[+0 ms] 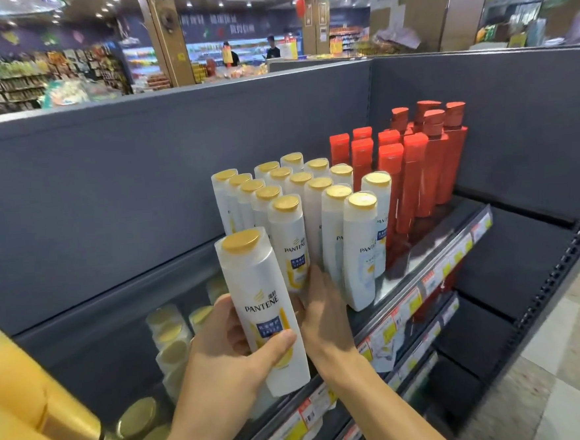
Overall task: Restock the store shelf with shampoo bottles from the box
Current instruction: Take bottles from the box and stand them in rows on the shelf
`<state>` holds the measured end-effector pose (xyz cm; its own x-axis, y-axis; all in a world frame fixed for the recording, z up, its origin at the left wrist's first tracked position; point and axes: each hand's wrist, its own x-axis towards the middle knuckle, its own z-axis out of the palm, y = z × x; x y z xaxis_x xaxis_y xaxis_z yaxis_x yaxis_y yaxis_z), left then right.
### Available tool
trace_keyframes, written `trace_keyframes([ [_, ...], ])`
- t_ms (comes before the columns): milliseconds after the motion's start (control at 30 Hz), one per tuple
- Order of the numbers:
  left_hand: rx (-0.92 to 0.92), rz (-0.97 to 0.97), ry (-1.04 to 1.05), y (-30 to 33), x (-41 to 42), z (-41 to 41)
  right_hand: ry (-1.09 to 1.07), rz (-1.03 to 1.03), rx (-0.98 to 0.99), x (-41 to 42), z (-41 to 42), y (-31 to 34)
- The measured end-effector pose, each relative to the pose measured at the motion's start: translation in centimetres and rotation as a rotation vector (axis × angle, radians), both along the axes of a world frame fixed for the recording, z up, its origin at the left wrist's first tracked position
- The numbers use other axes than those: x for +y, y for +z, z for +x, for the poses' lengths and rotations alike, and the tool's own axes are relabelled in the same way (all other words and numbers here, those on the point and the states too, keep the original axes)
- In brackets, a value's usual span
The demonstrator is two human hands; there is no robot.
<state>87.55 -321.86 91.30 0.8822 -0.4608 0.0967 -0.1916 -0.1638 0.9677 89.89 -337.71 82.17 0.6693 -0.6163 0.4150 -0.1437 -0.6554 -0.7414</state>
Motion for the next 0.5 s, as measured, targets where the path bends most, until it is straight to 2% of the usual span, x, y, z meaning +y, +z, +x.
trace_keyframes([
  [233,-0.006,0.014,0.028,0.24,0.0,0.66,0.032,-0.059,-0.068,-0.65,0.01,-0.8],
  [500,-0.006,0.031,0.052,0.09,-0.2,0.55,-0.016,-0.069,-0.042,-0.6,0.3,-0.35],
])
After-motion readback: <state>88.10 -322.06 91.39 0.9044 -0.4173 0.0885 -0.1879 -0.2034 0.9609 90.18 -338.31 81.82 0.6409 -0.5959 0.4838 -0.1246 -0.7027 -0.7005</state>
